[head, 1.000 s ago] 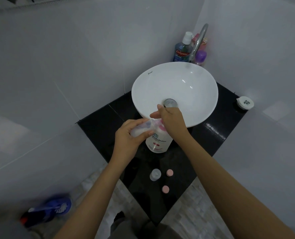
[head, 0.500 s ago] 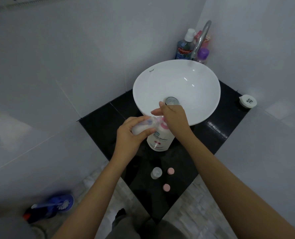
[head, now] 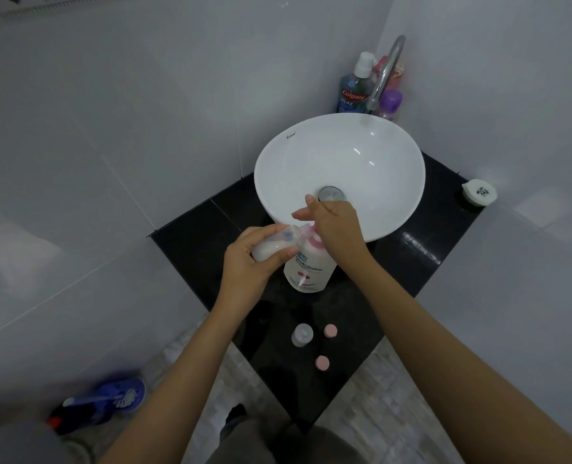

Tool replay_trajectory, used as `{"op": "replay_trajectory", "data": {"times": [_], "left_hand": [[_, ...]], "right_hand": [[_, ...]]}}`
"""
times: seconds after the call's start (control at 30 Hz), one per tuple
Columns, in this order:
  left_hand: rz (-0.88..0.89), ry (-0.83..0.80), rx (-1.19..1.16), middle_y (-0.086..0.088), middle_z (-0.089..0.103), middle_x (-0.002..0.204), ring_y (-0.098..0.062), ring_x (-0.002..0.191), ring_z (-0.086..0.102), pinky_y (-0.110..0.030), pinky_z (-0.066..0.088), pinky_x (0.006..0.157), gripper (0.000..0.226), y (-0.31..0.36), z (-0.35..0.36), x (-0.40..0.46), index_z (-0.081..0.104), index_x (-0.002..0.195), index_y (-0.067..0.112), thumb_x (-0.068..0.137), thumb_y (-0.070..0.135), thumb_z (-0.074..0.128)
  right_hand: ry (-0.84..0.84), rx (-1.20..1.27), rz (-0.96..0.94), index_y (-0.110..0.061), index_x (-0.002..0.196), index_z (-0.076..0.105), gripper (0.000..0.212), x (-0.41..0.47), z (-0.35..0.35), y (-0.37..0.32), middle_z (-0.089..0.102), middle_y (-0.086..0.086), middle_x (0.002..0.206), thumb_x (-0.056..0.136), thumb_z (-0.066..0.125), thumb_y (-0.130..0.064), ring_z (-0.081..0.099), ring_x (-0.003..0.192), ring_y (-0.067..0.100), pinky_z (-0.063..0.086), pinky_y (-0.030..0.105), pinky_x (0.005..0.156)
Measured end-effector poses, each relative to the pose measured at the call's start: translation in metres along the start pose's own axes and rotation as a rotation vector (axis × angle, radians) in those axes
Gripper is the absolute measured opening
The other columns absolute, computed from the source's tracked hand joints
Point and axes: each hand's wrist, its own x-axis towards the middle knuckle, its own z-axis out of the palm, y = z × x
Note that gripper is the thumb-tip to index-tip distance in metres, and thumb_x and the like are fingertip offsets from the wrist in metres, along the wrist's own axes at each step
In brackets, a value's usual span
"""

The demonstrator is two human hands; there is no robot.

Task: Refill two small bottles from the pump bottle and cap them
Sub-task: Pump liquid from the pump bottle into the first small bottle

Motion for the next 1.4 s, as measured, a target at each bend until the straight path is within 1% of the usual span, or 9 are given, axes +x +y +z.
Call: {"op": "replay_trajectory", "data": {"times": [0.13, 0.23, 0.33, 0.47, 0.6, 0.87, 1.07, 1.27, 1.4], "left_hand": [[0.001, 0.002, -0.044, 0.004, 0.064, 0.105, 0.01, 0.092, 0.059, -0.003, 0.047, 0.075, 0.033, 0.005, 0.0, 0.001, 0.065, 0.108, 0.023, 0.078, 0.013, 0.073], [-0.005, 0.005, -0.045, 0.005, 0.064, 0.106, 0.01, 0.093, 0.059, -0.003, 0.047, 0.075, 0.032, 0.004, 0.001, 0.002, 0.064, 0.107, 0.025, 0.078, 0.014, 0.072], [-0.014, -0.006, -0.031, -0.001, 0.066, 0.109, 0.004, 0.095, 0.061, -0.004, 0.048, 0.077, 0.032, -0.001, 0.001, 0.003, 0.065, 0.107, 0.025, 0.078, 0.014, 0.073], [-0.031, -0.007, -0.028, -0.001, 0.066, 0.11, 0.004, 0.095, 0.061, -0.005, 0.048, 0.077, 0.032, -0.002, 0.001, 0.0, 0.066, 0.108, 0.024, 0.078, 0.014, 0.072], [-0.016, -0.006, -0.061, 0.008, 0.064, 0.104, 0.011, 0.092, 0.06, -0.002, 0.046, 0.074, 0.031, 0.006, 0.001, -0.001, 0.064, 0.106, 0.028, 0.08, 0.013, 0.071], [-0.026, -0.02, -0.024, 0.004, 0.064, 0.107, 0.01, 0.093, 0.059, -0.003, 0.047, 0.077, 0.032, 0.0, 0.001, 0.002, 0.065, 0.108, 0.025, 0.079, 0.014, 0.072], [-0.014, -0.013, -0.044, 0.005, 0.064, 0.106, 0.008, 0.093, 0.06, -0.004, 0.047, 0.076, 0.032, 0.005, 0.0, 0.0, 0.066, 0.109, 0.023, 0.079, 0.013, 0.071], [-0.038, -0.016, -0.054, 0.007, 0.064, 0.105, 0.009, 0.092, 0.06, -0.006, 0.049, 0.077, 0.032, 0.002, 0.001, 0.002, 0.066, 0.109, 0.023, 0.08, 0.013, 0.071], [-0.044, -0.026, -0.015, 0.002, 0.064, 0.11, 0.008, 0.094, 0.059, -0.006, 0.049, 0.079, 0.034, -0.002, 0.0, 0.003, 0.066, 0.111, 0.023, 0.079, 0.014, 0.071]], "right_hand": [[0.047, -0.019, -0.07, -0.002, 0.096, 0.074, 0.041, 0.001, -0.006, -0.003, 0.074, 0.009, 0.096, 0.098, 0.043, -0.028, 0.06, 0.073, -0.001, 0.043, 0.009, 0.076], [0.062, 0.009, -0.062, -0.001, 0.091, 0.075, 0.043, 0.002, -0.001, 0.001, 0.074, 0.008, 0.084, 0.099, 0.041, -0.025, 0.059, 0.061, -0.005, 0.044, 0.006, 0.068], [0.054, -0.002, -0.059, -0.001, 0.089, 0.076, 0.042, 0.002, 0.003, 0.007, 0.068, -0.013, 0.062, 0.099, 0.041, -0.024, 0.058, 0.057, -0.007, 0.042, 0.016, 0.066], [0.036, -0.044, -0.077, -0.002, 0.091, 0.075, 0.041, 0.0, 0.001, 0.006, 0.074, 0.01, 0.092, 0.099, 0.043, -0.025, 0.059, 0.069, 0.001, 0.044, 0.016, 0.074], [0.062, -0.015, -0.105, -0.001, 0.095, 0.075, 0.041, -0.001, -0.004, -0.002, 0.074, 0.007, 0.093, 0.098, 0.045, -0.029, 0.062, 0.075, 0.003, 0.046, 0.013, 0.076], [-0.002, 0.024, -0.002, -0.001, 0.093, 0.074, 0.04, 0.0, 0.002, 0.007, 0.051, -0.022, 0.036, 0.099, 0.043, -0.025, 0.051, 0.045, -0.009, 0.038, 0.019, 0.063], [0.009, -0.009, -0.045, -0.004, 0.096, 0.075, 0.038, 0.0, -0.006, -0.003, 0.072, 0.002, 0.092, 0.097, 0.047, -0.029, 0.06, 0.077, 0.001, 0.044, 0.015, 0.077], [0.03, 0.05, -0.02, -0.002, 0.095, 0.074, 0.04, 0.001, 0.001, 0.005, 0.064, -0.018, 0.056, 0.099, 0.042, -0.026, 0.056, 0.053, -0.005, 0.042, 0.013, 0.062], [0.03, 0.016, -0.028, -0.001, 0.096, 0.074, 0.04, 0.0, 0.003, 0.011, 0.072, 0.012, 0.088, 0.099, 0.042, -0.025, 0.059, 0.061, -0.004, 0.044, 0.012, 0.064]]}}
